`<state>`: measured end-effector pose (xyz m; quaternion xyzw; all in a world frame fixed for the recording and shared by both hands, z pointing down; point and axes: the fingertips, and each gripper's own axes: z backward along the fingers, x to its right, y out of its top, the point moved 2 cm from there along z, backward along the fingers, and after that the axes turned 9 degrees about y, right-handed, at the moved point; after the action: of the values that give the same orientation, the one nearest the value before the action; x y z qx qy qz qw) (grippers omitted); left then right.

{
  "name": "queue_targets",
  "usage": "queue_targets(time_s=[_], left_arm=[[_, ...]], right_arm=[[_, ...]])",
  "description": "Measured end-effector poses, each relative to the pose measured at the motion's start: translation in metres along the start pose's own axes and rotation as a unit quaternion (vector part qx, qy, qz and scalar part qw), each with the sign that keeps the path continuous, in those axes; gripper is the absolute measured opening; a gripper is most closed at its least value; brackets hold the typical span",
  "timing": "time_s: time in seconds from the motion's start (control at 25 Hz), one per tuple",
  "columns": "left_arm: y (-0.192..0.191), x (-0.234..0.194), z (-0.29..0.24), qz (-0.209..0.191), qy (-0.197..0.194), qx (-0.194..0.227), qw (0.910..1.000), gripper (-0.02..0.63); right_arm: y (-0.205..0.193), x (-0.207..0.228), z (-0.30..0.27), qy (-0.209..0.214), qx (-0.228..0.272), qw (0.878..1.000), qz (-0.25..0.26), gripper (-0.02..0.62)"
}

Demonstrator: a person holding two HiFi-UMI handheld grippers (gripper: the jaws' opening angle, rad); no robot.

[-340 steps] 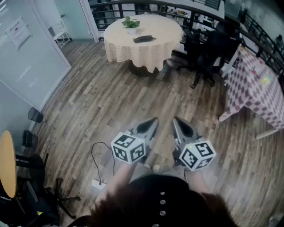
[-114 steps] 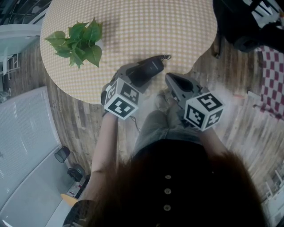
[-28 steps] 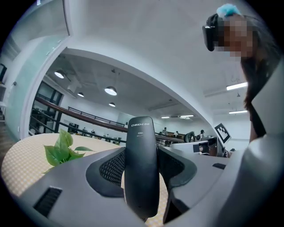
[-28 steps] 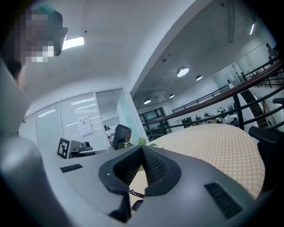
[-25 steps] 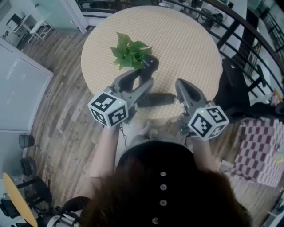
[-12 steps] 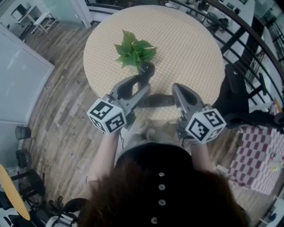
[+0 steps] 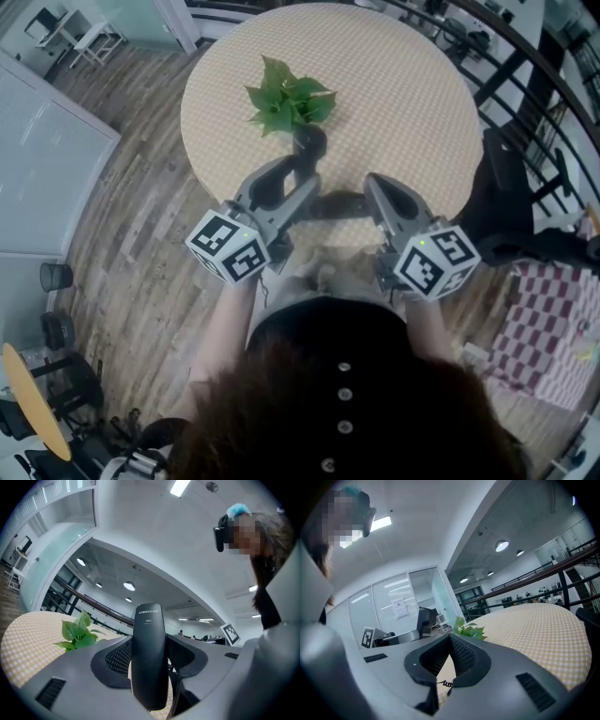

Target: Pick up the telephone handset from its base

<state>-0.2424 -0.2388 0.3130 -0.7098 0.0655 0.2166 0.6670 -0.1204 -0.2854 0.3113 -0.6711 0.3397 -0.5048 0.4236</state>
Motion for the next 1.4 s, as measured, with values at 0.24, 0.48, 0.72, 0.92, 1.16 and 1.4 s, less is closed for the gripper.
queue_targets(time_s=[0.24,0.48,0.72,0.92,1.16,1.4], left_arm=[[-0.006,0.001,-0.002,0.006,-0.006,-0.006,0.9999,0.235],[-0.008,-0.001,-0.003,0.006,-0.008,-0.012,0.9999,0.236],[-0.009,0.001,-0.005,0.007,-0.012,-0.02,0.9997,0.236],[-0.01,0.004,-0.008,0.001,-0.017,-0.024,0.9996,0.235],[-0.011,0.006,-0.011,-0.003,-0.021,-0.028,0.9994,0.236],[-0.008,0.011,-0.013,-0.032,-0.028,-0.032,0.9986,0.236]], right_arm=[[-0.004,0.002,0.002,-0.004,-0.004,1.0,0.001,0.009],[0.001,0.007,0.005,-0.015,0.008,1.0,0.005,0.009],[0.003,0.007,0.007,-0.019,0.011,1.0,0.015,0.009],[0.004,0.006,0.006,-0.018,0.012,1.0,0.017,0.009],[0.004,0.007,0.007,-0.021,0.01,0.999,0.023,0.009],[0.006,0.007,0.008,-0.021,0.012,0.999,0.024,0.009]])
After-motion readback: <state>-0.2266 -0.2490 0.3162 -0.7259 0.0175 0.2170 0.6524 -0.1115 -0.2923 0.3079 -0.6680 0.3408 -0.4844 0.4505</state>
